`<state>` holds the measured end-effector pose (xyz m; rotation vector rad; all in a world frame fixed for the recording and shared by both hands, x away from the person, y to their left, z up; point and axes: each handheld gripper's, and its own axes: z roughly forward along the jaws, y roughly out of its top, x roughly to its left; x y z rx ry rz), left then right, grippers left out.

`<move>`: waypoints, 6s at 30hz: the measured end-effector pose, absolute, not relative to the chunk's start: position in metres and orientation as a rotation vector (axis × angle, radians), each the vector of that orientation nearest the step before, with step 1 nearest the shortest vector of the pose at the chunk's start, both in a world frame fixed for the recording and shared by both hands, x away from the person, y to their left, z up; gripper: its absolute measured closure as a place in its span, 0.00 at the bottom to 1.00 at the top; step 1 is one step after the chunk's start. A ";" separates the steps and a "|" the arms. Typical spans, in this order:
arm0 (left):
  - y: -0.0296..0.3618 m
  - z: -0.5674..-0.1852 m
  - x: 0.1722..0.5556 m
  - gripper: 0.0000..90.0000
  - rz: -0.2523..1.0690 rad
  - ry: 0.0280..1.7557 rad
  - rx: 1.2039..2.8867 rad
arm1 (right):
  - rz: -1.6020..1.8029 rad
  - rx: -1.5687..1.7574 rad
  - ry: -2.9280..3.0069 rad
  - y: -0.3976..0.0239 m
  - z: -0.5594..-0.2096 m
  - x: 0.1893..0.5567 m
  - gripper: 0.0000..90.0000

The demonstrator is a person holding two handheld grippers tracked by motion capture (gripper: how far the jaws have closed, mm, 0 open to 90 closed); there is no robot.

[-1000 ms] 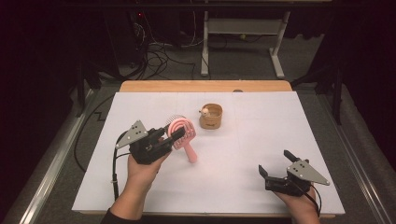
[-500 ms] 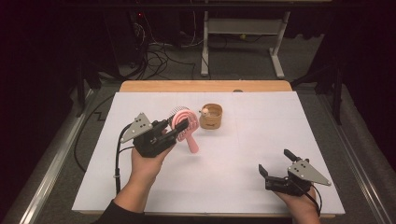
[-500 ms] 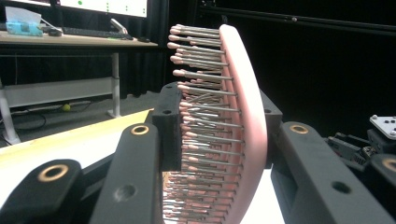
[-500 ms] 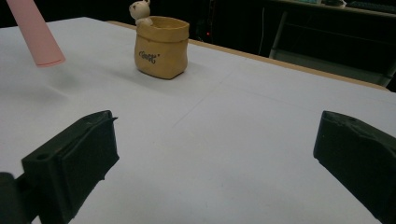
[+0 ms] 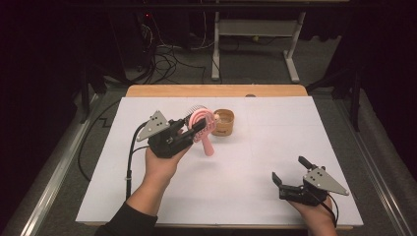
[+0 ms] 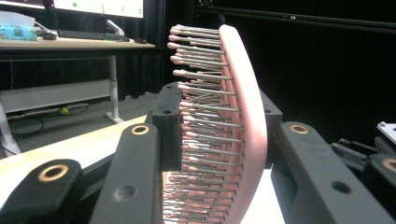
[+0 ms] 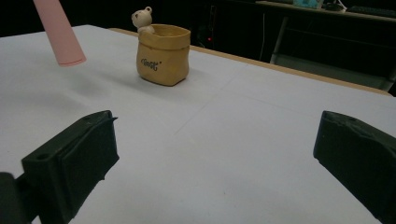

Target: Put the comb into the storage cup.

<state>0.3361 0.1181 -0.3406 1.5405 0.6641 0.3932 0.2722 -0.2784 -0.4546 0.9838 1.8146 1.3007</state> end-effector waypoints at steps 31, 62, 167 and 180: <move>0.089 -0.299 0.374 0.71 0.418 0.627 1.476 | 1.314 0.975 1.810 -0.278 -0.452 0.271 0.00; 0.078 -0.289 0.413 0.71 0.423 0.675 1.444 | 1.337 0.966 1.786 -0.279 -0.450 0.269 0.00; 0.053 -0.363 0.464 0.70 0.395 0.844 1.482 | 1.360 0.967 1.793 -0.278 -0.453 0.268 0.00; 0.049 -0.367 0.465 0.70 0.384 0.843 1.488 | 1.362 0.964 1.789 -0.278 -0.452 0.268 0.00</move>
